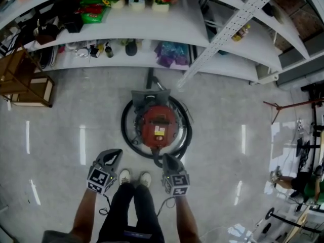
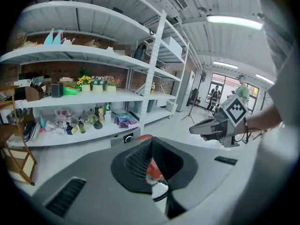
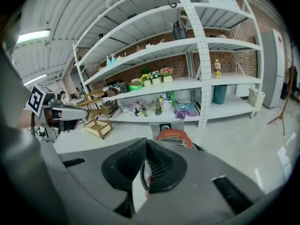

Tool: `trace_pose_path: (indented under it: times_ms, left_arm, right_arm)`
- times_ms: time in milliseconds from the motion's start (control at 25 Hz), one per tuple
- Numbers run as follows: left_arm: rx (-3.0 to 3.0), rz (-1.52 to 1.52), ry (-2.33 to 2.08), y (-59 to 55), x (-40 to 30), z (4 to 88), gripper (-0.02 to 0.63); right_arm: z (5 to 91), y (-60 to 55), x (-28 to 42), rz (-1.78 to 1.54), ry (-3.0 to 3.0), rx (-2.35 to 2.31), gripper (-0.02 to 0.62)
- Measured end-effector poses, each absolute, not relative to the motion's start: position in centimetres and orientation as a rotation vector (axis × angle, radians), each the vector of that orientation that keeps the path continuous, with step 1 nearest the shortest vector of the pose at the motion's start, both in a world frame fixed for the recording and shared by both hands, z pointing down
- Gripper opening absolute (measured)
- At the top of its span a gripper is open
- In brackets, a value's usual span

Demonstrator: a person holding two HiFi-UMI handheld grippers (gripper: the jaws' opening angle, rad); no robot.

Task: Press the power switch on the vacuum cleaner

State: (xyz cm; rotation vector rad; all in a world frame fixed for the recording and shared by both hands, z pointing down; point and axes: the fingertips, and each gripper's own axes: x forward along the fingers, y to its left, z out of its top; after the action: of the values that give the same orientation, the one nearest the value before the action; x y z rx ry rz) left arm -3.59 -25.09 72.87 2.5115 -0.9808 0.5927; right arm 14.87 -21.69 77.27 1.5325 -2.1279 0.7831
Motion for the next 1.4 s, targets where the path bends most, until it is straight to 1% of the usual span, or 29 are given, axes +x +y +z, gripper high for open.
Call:
trace_pose_path:
  times_ms: [240, 800, 1000, 1240, 1400]
  left_arm:
    - [2.514, 0.638, -0.968, -25.4, -2.9, 76.5, 0.006]
    - [2.454, 0.608, -0.965, -25.9, -3.0, 83.4, 0.006]
    - [2.436, 0.592, -0.967, -25.6, -3.1, 84.7, 0.006]
    - [2.425, 0.581, -0.958, -25.2, -3.1, 85.5, 0.006]
    - [2.412, 0.571, -0.965, -25.0, -3.2, 85.7, 0.006]
  right_arm:
    - [81.0, -22.7, 15.2, 0.815, -2.115, 1.522, 0.012]
    - [88.8, -25.3, 15.1, 0.847, -2.102, 1.477, 0.012]
    - [92.2, -25.5, 15.5, 0.832, -2.076, 1.457, 0.012]
    - [92.6, -27.2, 14.3, 0.842, -2.108, 1.460, 0.012]
    - [94.5, -27.2, 14.4, 0.838, -2.083, 1.439, 0.012]
